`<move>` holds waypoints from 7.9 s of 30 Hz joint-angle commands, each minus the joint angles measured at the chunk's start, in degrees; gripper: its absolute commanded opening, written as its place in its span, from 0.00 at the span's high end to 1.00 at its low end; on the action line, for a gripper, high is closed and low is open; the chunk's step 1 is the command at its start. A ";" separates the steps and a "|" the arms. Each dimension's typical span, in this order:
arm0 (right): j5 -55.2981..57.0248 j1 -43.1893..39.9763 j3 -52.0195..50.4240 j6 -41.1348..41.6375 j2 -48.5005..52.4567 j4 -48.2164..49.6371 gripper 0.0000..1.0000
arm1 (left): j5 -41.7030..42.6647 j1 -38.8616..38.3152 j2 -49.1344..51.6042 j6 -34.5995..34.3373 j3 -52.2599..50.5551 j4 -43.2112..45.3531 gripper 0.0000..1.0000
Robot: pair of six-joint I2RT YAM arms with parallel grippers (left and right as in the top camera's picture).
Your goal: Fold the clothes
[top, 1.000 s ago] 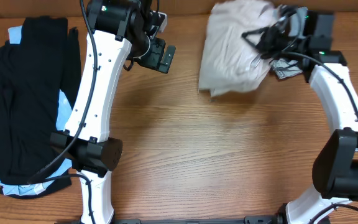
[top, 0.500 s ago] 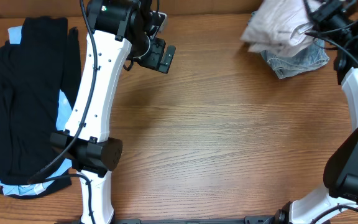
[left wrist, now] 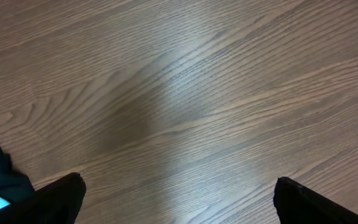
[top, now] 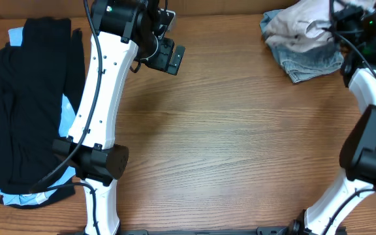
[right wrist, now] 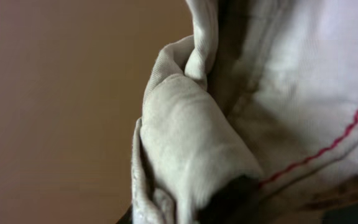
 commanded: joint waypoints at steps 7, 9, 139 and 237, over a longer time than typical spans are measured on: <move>1.29 -1.33 2.05 -11.56 -0.87 -27.21 0.96 | 0.76 0.11 0.11 -0.57 0.55 3.67 0.00; 5.38 -2.05 2.08 -17.94 -0.87 -36.68 0.78 | 0.74 0.13 0.13 -0.55 0.46 3.85 0.00; 27.58 26.88 -86.60 -50.14 -120.08 -22.97 0.00 | -1.68 0.13 0.13 1.18 0.42 4.92 0.00; 27.58 26.88 -86.60 -50.14 -120.08 -22.97 0.00 | -2.12 23.02 -123.10 -9.99 -145.94 90.07 0.00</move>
